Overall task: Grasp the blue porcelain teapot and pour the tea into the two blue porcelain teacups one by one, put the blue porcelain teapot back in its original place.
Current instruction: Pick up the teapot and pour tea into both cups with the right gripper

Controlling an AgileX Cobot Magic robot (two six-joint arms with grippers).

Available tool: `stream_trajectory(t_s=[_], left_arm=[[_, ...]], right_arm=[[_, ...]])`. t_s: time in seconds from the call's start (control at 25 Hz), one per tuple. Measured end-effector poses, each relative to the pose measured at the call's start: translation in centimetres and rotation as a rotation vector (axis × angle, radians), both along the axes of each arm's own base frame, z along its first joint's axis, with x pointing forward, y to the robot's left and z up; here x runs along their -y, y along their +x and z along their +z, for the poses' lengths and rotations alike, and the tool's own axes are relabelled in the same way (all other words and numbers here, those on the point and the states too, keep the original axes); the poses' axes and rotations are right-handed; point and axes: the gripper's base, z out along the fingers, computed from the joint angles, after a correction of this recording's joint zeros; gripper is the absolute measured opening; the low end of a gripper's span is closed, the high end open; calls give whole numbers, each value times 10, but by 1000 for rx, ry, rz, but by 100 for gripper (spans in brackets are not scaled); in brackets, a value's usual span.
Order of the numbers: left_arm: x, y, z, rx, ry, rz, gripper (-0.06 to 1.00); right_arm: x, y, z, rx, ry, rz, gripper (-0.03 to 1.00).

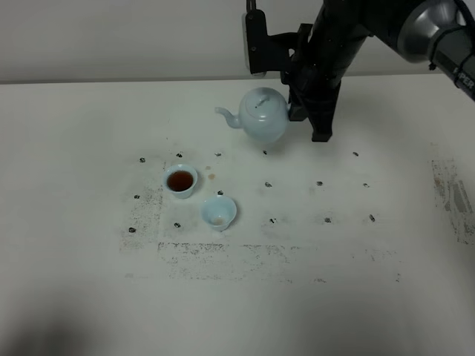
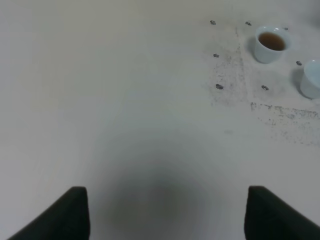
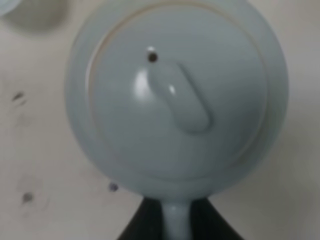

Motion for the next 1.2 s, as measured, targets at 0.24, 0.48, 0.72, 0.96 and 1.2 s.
stream_trajectory(t_s=[0.24, 0.48, 0.72, 0.96, 1.2], left_arm=[[0, 0, 0, 0, 0, 0, 62], [0, 0, 0, 0, 0, 0, 62], [0, 0, 0, 0, 0, 0, 62], [0, 0, 0, 0, 0, 0, 62], [0, 0, 0, 0, 0, 0, 62]], right_arm=[[12, -27, 6, -32, -53, 48, 4], [-6, -39, -8, 7, -256, 160, 4], [-30, -46, -27, -1, -320, 235, 4], [-40, -47, -42, -20, -355, 285, 4], [-42, -42, -47, 13, -429, 313, 4]])
